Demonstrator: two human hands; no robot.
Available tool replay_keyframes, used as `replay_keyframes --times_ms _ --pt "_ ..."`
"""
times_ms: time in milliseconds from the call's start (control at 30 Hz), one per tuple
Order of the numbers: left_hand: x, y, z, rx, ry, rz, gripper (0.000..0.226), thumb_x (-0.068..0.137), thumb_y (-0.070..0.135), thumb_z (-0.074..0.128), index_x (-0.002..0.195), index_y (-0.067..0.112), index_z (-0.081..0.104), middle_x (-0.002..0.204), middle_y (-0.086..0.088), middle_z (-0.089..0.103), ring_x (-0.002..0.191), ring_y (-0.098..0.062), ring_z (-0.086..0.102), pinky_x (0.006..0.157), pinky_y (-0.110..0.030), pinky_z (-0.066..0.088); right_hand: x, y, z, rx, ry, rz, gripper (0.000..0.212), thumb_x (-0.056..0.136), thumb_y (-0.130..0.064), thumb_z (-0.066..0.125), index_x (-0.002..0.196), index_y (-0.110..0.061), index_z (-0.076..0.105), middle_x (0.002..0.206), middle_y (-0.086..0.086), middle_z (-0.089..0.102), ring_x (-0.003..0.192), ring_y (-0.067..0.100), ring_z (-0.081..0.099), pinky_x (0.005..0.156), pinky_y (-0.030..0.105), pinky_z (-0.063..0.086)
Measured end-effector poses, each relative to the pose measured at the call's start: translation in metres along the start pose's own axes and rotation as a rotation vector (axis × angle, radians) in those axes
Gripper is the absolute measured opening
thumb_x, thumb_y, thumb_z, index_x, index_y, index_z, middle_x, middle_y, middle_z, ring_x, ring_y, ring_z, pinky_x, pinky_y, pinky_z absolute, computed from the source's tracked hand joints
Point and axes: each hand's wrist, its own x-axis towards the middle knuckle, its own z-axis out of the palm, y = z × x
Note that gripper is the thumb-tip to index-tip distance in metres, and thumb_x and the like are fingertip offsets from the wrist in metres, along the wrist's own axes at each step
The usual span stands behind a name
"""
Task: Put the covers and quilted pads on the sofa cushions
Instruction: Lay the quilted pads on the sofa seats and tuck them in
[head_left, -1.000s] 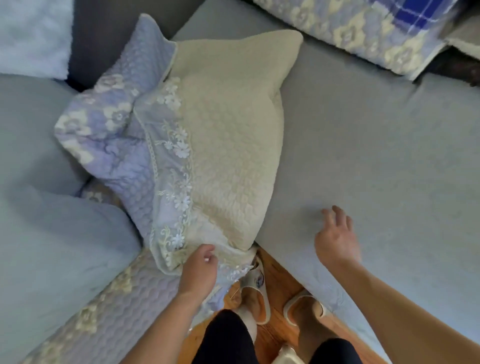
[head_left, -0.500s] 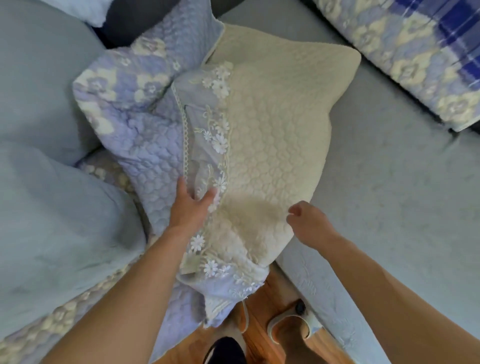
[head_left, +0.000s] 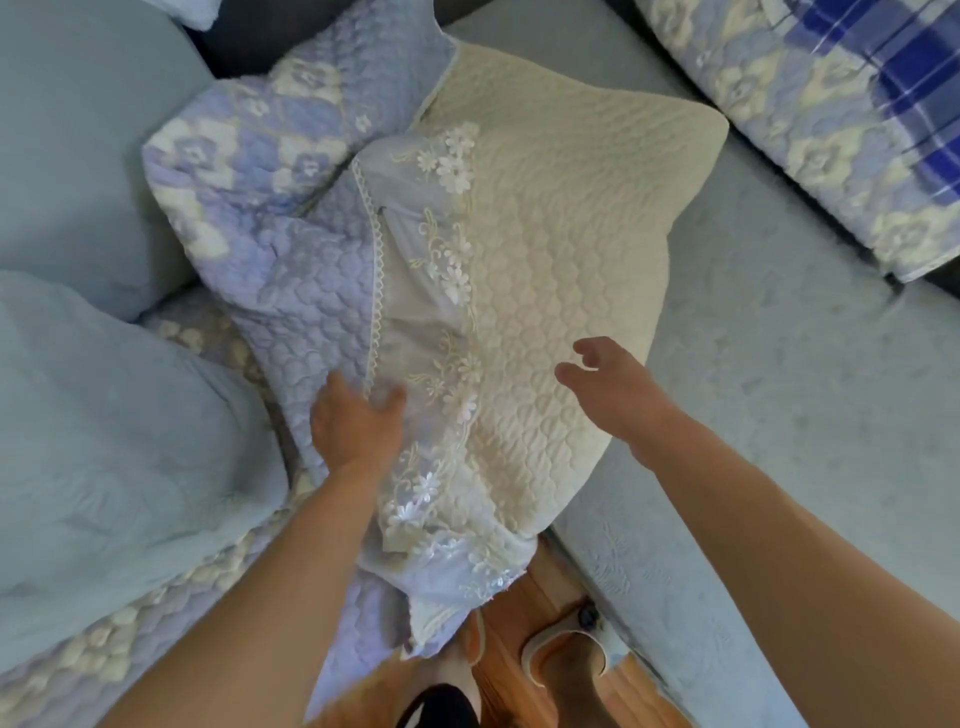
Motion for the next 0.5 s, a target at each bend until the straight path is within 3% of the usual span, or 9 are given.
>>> replay_keyframes --times_ms 67,133,233,300,333,400,467,500 --pt "0.014 0.005 0.003 -0.131 -0.198 -0.007 0.098 0.07 0.071 0.064 0.148 0.021 0.032 0.137 0.004 0.052 0.119 -0.022 0.057 0.106 -0.046 0.046 -0.005 0.014 0.009 0.038 -0.013 0.071 0.055 0.099 -0.033 0.057 0.15 -0.022 0.04 0.153 0.002 0.042 0.092 0.003 0.054 0.075 0.021 0.043" --pt "0.011 0.013 0.015 -0.076 -0.318 0.023 0.112 0.062 0.078 0.063 0.154 0.028 0.024 0.142 -0.003 0.049 0.126 -0.028 0.054 0.107 -0.046 0.045 -0.008 0.023 0.02 0.088 -0.042 0.133 0.054 0.097 -0.032 0.059 0.148 -0.021 0.042 0.148 0.003 0.047 0.099 0.01 0.057 0.086 0.028 0.048" --pt "-0.017 0.017 0.037 0.243 -0.257 0.125 0.112 0.074 0.075 0.064 0.158 0.029 0.005 0.15 -0.015 0.028 0.137 -0.038 0.034 0.11 -0.052 0.037 -0.016 0.028 0.028 0.108 -0.091 0.179 0.051 0.096 -0.031 0.06 0.144 -0.021 0.046 0.139 0.003 0.053 0.102 0.014 0.059 0.094 0.035 0.051" --pt "-0.035 0.018 0.035 0.36 -0.185 0.224 0.108 0.079 0.068 0.067 0.156 0.03 0.002 0.149 -0.015 0.025 0.134 -0.038 0.032 0.103 -0.055 0.042 -0.022 0.032 0.026 0.1 -0.109 0.177 0.047 0.097 -0.029 0.059 0.141 -0.021 0.048 0.132 0.001 0.056 0.1 0.013 0.059 0.092 0.034 0.052" --pt "-0.037 0.014 0.037 0.395 -0.164 0.269 0.099 0.083 0.06 0.067 0.155 0.028 0.007 0.147 -0.015 0.027 0.132 -0.038 0.035 0.098 -0.053 0.045 -0.023 0.034 0.025 0.094 -0.11 0.172 0.044 0.098 -0.029 0.058 0.14 -0.021 0.049 0.13 0.001 0.056 0.099 0.013 0.059 0.089 0.033 0.051" --pt "-0.029 0.012 0.034 0.359 -0.115 0.292 0.06 0.095 0.034 0.061 0.144 0.018 0.031 0.135 -0.018 0.043 0.121 -0.041 0.048 0.086 -0.048 0.047 -0.025 0.039 0.022 0.083 -0.102 0.176 0.041 0.098 -0.028 0.057 0.138 -0.021 0.05 0.127 0.0 0.057 0.1 0.013 0.059 0.087 0.031 0.05" --pt "-0.011 0.009 0.021 0.116 0.049 0.23 0.028 0.099 0.016 0.048 0.124 0.004 0.052 0.121 -0.024 0.057 0.11 -0.043 0.057 0.086 -0.046 0.045 -0.023 0.044 0.021 0.088 -0.085 0.186 0.04 0.098 -0.029 0.058 0.136 -0.021 0.052 0.128 0.0 0.057 0.107 0.017 0.059 0.093 0.035 0.051" --pt "0.001 0.007 0.005 -0.064 0.181 0.14 0.027 0.099 0.011 0.045 0.119 -0.002 0.056 0.12 -0.028 0.059 0.11 -0.043 0.058 0.088 -0.045 0.043 -0.022 0.048 0.02 0.096 -0.072 0.192 0.04 0.097 -0.029 0.058 0.136 -0.021 0.052 0.129 0.0 0.057 0.109 0.018 0.059 0.097 0.038 0.051"
